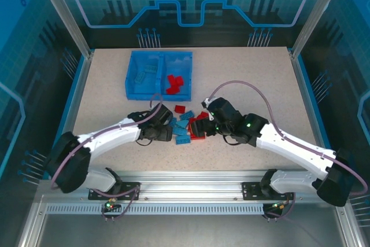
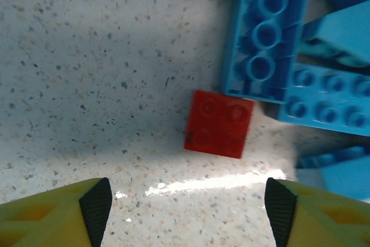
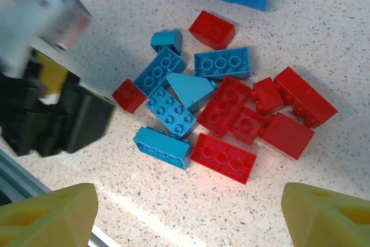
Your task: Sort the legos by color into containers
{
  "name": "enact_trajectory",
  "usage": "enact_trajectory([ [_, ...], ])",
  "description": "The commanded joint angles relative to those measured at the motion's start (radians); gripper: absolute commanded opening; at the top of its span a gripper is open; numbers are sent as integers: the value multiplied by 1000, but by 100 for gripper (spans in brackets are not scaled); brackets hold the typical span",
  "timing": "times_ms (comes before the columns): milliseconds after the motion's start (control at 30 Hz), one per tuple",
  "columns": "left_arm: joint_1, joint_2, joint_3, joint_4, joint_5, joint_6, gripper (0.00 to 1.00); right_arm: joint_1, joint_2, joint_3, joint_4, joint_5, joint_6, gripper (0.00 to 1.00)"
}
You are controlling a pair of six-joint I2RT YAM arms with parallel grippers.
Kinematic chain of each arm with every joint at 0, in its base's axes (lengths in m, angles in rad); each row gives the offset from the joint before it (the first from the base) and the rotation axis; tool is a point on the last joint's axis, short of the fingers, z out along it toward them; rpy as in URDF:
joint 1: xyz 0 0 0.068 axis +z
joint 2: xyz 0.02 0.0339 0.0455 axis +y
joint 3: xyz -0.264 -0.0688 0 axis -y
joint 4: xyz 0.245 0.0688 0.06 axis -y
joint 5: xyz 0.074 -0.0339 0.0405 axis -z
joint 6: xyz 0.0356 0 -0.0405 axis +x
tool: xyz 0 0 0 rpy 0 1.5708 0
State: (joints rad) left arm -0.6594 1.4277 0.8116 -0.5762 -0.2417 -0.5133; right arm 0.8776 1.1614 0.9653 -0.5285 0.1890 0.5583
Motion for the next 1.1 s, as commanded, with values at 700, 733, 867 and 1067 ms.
enact_trajectory([
  [700,-4,64,98,52,57,7,31,19,-123,-49,-40,-53,102,88],
  [733,-7,29,118,20,51,4,31,18,-136,-54,-44,-51,109,88],
  [867,-12,-77,240,-61,11,19,33,20,-193,-63,-60,-16,129,89],
  [1067,55,115,536,-60,-98,125,36,18,-245,-70,-68,37,134,90],
])
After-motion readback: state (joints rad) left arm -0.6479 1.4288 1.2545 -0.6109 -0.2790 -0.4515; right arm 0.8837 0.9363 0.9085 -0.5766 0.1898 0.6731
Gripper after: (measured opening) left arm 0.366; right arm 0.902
